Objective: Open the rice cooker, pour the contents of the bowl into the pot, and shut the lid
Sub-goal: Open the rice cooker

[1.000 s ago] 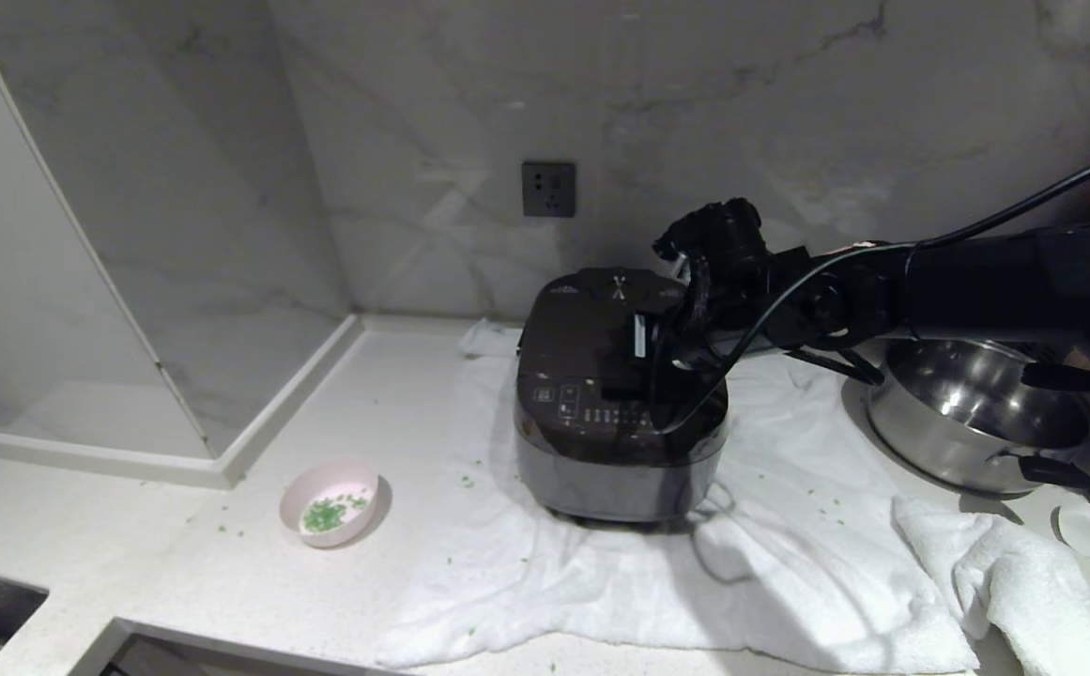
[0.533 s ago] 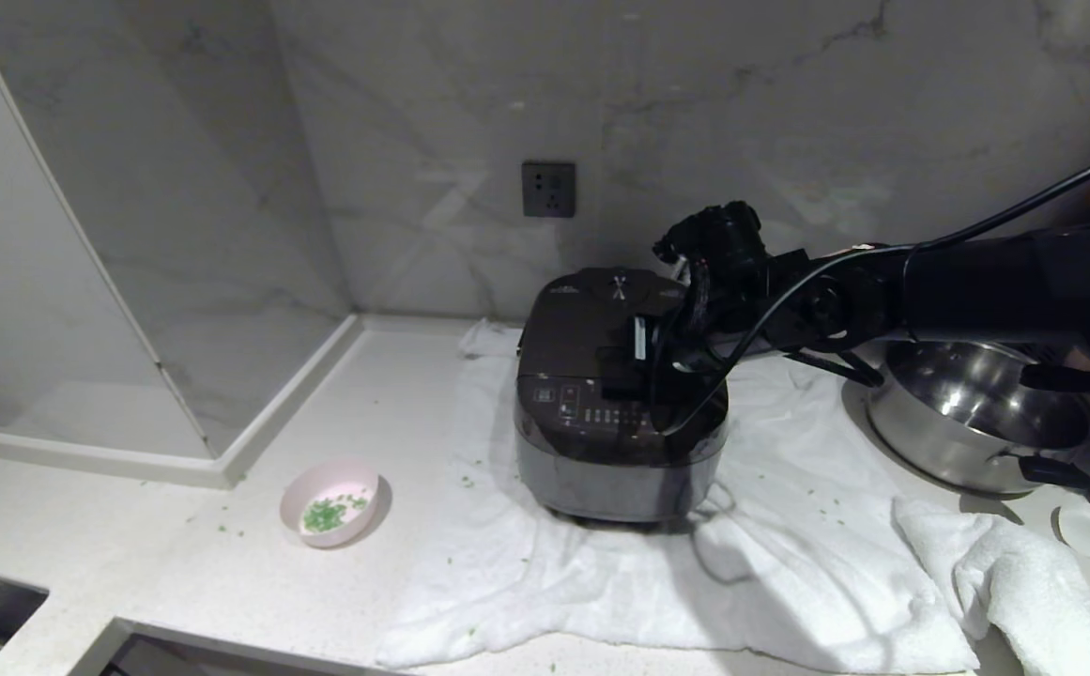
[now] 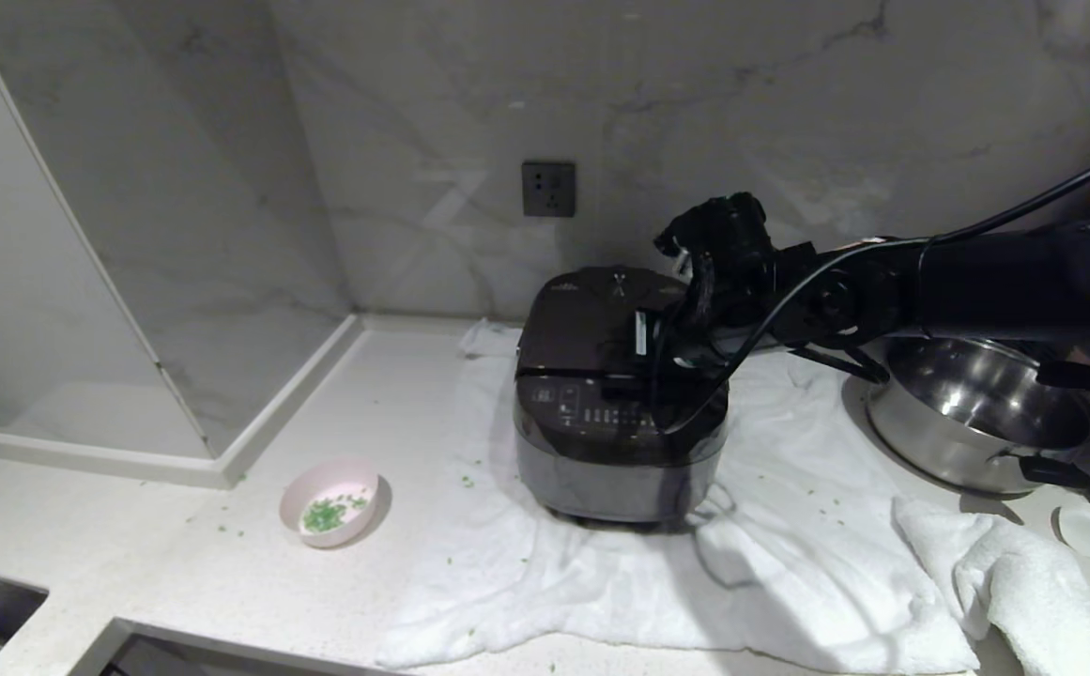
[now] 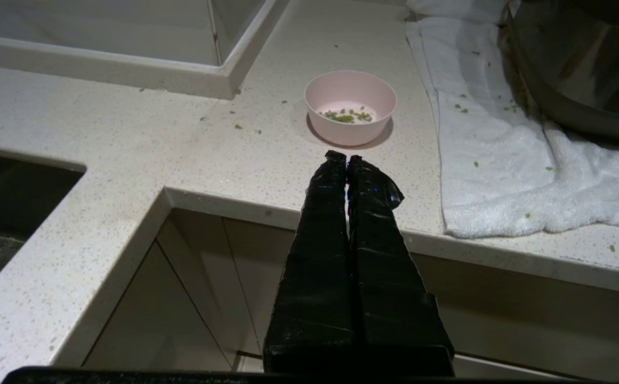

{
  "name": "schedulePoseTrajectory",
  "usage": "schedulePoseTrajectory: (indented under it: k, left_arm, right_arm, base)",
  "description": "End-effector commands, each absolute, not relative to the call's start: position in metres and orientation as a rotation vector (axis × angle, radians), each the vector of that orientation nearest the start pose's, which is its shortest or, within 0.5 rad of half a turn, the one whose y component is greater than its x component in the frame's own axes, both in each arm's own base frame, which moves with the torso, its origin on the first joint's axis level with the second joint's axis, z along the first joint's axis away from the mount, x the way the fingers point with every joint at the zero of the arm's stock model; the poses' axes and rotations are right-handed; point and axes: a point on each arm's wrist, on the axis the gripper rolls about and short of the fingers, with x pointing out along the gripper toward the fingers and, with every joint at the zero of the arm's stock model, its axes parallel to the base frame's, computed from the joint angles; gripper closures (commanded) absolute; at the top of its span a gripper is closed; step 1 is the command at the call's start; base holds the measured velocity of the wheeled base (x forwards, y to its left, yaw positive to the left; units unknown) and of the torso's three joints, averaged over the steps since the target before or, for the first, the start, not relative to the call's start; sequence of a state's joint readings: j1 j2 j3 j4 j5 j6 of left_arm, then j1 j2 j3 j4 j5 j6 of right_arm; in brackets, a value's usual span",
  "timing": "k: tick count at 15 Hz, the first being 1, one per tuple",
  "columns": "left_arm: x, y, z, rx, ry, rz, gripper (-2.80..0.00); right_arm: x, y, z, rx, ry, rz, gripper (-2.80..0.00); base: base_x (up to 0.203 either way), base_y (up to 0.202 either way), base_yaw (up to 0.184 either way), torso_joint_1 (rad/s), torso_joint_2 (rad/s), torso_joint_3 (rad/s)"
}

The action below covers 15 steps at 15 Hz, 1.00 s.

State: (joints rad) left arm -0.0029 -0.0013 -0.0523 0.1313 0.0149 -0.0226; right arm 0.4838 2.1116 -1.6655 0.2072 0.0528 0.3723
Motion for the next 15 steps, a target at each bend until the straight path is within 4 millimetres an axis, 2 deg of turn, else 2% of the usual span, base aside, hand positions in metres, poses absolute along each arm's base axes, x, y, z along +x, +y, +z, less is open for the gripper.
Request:
schedulePoseTrajectory:
  k: [1,10,15]
  left_arm:
    - [-0.027,0.0,0.076,-0.022,0.078,0.013,0.0]
    - [-0.027,0.0,0.076,-0.022,0.078,0.013,0.0]
    - [-0.027,0.0,0.076,-0.022,0.078,0.013,0.0]
  right_arm:
    - [0.365,0.199,0.209,0.22,0.683,0.413,0.0]
    - [0.331,0.212,0.261,0.233,0.523,0.51,0.0]
    - [0.298,0.216,0.289,0.236,0.461,0.567,0.0]
  base:
    - [0.0,0.0,0.0,0.0,0.0,0.0]
    - [0.0,0.0,0.0,0.0,0.0,0.0]
    - [0.0,0.0,0.0,0.0,0.0,0.0]
